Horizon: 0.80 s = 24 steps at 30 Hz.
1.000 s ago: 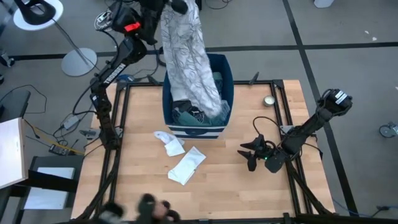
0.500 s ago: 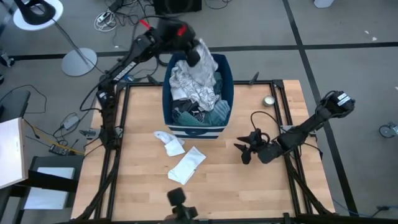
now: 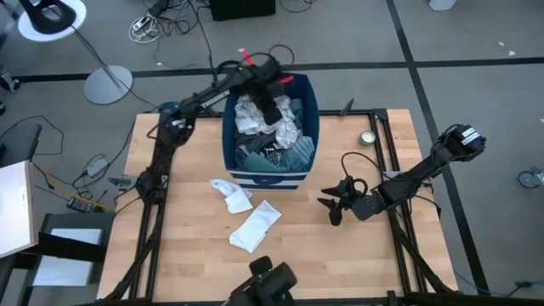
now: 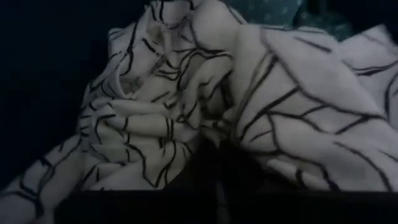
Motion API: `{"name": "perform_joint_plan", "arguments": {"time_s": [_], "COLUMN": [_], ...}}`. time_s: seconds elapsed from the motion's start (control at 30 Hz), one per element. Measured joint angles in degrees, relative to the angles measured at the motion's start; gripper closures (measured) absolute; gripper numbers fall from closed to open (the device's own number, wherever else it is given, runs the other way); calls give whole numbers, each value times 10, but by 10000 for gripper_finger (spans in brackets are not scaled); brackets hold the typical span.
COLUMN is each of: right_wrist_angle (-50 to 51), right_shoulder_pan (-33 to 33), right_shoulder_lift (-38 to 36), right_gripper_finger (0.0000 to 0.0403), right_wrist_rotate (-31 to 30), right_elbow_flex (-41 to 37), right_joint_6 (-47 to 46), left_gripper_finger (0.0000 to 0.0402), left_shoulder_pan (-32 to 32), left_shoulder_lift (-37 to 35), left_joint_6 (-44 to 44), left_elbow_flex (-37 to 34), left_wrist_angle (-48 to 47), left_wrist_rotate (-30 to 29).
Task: Sort clothes
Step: Put the white pattern shirt into the blue bin, then put the top white sock into the blue bin
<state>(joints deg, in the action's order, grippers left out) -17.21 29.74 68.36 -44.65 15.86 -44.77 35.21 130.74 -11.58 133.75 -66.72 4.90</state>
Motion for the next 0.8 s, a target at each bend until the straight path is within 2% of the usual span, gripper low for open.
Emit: {"name": "perform_joint_plan", "arguments": {"time_s": [0.17, 0.4, 0.53, 0.8], "right_wrist_angle": [0, 0, -3, -3], "right_shoulder_pan": [0, 0, 0, 0], "right_shoulder_lift": [0, 0, 0, 0], "right_gripper_finger": [220, 220, 220, 220], "right_wrist_rotate": [9, 12, 14, 14], "right_elbow_flex": [0, 0, 0, 0], "right_joint_6": [0, 0, 0, 0], "left_gripper_finger": [353, 282, 262, 259], "left_shoulder_pan": [-1, -1, -1, -11], "left_shoulder_lift": [35, 29, -19, -144], "left_joint_6": [39, 44, 46, 51], "left_elbow_flex": [2, 12, 10, 12], "left_wrist_angle": [-8, -43, -63, -60], "left_wrist_rotate": [-1, 16, 27, 30]}}
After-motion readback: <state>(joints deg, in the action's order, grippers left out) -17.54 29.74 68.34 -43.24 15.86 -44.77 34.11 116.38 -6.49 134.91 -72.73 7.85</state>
